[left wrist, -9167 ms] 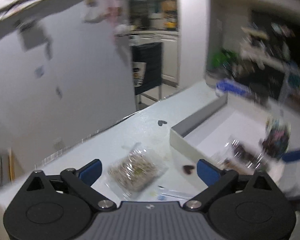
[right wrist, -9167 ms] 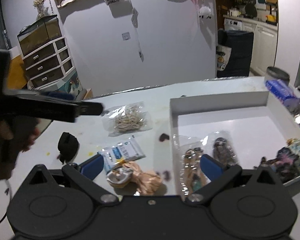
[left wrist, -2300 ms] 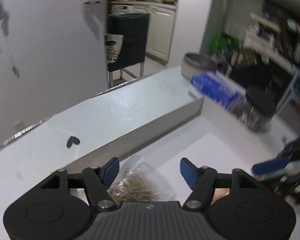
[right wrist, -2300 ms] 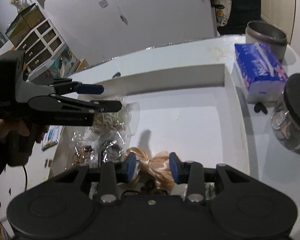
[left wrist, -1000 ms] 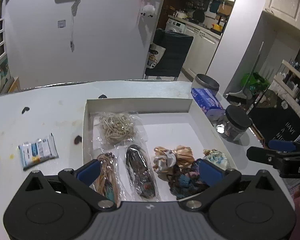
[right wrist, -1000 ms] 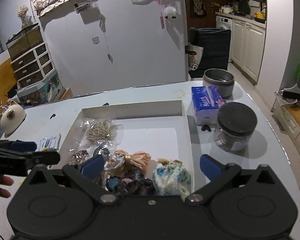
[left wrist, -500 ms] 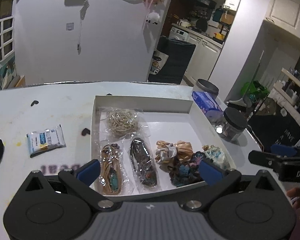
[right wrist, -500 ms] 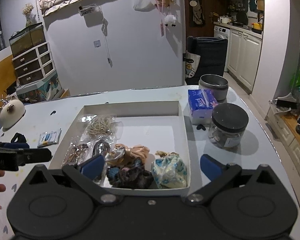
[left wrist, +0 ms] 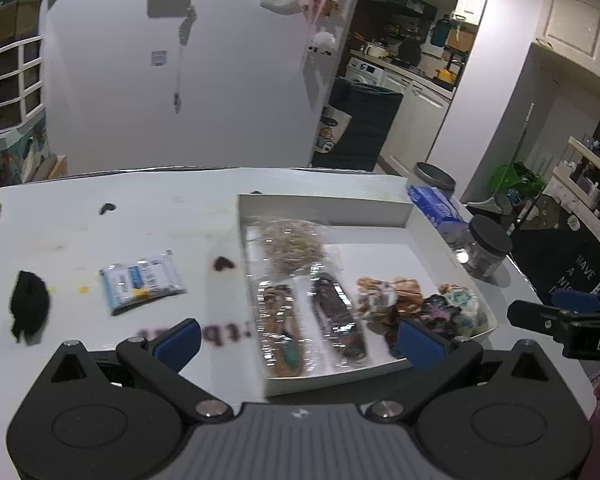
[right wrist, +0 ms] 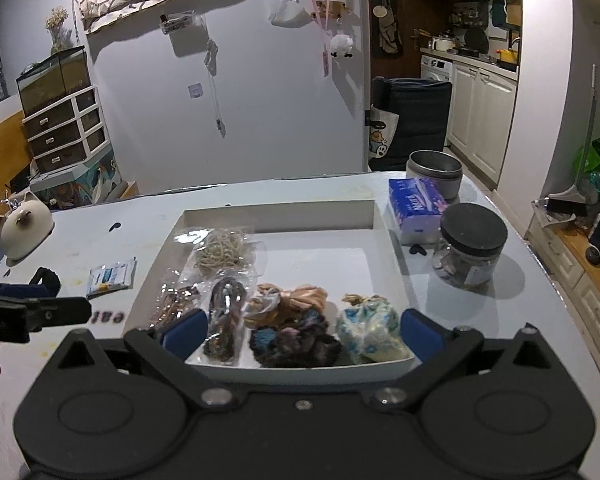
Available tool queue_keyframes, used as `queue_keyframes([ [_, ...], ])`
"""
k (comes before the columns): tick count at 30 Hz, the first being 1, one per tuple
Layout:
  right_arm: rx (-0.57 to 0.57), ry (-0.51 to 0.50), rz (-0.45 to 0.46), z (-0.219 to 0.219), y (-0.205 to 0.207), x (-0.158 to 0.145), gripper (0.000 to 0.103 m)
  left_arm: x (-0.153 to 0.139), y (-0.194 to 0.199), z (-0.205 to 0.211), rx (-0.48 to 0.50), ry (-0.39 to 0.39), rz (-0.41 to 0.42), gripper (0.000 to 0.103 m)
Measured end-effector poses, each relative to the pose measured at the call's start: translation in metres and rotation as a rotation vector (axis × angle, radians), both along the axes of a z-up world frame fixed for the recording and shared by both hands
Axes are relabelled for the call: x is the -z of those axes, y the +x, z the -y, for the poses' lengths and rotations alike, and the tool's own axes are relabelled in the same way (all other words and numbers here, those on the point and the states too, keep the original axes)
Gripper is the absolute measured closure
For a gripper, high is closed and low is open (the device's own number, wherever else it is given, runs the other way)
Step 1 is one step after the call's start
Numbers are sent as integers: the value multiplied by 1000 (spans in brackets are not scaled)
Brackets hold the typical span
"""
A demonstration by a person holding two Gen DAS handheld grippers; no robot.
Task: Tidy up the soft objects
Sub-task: 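Move both tools back from the tray toward the remaining items, then grasp the black fabric item with the left tool while the right tool grasps the blue-white medicine packet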
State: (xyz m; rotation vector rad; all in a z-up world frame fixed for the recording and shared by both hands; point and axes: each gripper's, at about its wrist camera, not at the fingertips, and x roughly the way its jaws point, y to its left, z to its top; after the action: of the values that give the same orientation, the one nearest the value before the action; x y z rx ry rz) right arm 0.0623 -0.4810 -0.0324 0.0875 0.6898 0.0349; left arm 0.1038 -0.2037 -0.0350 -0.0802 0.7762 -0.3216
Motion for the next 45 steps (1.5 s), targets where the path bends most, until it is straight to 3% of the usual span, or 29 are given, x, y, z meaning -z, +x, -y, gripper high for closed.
queue_keyframes([
  [19,-17,8,0,-117,22,5,0,-1,10,-128,-70,29,12,0],
  [33,-43,-5,8,-187,52,6,0,12,45,-200,-127,7,3,0],
  [36,-56,-13,-2,-196,60,8,0,18,54,-211,-139,1,-3,12],
  [38,-61,-25,-8,-203,66,10,0,22,62,-216,-138,-3,-15,29],
  [41,-67,-34,-19,-210,75,13,0,32,75,-222,-160,10,-31,44],
  [45,-76,-45,-31,-219,88,16,0,47,94,-233,-200,20,-57,47],
])
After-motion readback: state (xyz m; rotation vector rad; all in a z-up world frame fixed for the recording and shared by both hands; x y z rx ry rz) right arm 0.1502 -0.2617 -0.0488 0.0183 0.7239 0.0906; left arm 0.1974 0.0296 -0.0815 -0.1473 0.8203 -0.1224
